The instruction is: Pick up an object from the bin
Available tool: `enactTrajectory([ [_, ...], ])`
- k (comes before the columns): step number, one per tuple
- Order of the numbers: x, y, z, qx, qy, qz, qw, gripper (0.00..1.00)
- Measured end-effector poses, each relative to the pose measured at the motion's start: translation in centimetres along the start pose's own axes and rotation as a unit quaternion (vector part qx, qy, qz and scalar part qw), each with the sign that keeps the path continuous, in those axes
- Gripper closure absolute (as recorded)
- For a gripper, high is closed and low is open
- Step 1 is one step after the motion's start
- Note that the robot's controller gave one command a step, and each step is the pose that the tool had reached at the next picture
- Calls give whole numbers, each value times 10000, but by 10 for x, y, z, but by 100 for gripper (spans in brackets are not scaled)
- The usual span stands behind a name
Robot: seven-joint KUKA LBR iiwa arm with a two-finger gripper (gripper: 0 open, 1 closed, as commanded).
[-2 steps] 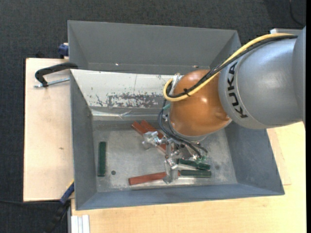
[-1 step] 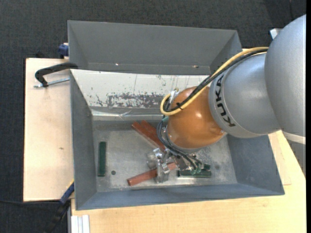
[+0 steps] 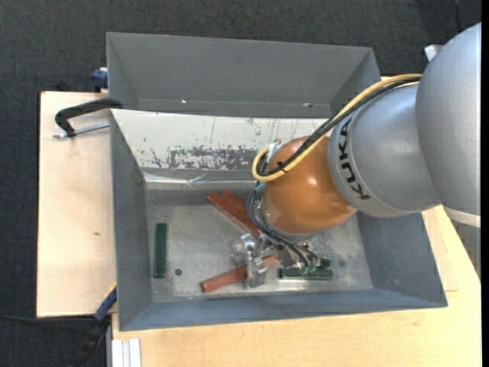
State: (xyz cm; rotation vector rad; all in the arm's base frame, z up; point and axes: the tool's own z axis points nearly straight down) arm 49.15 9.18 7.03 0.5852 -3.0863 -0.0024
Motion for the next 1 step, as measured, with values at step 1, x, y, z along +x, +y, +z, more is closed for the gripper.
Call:
enactTrajectory([
  [1, -7, -7, -201, 20, -79, 180, 9998, 100],
])
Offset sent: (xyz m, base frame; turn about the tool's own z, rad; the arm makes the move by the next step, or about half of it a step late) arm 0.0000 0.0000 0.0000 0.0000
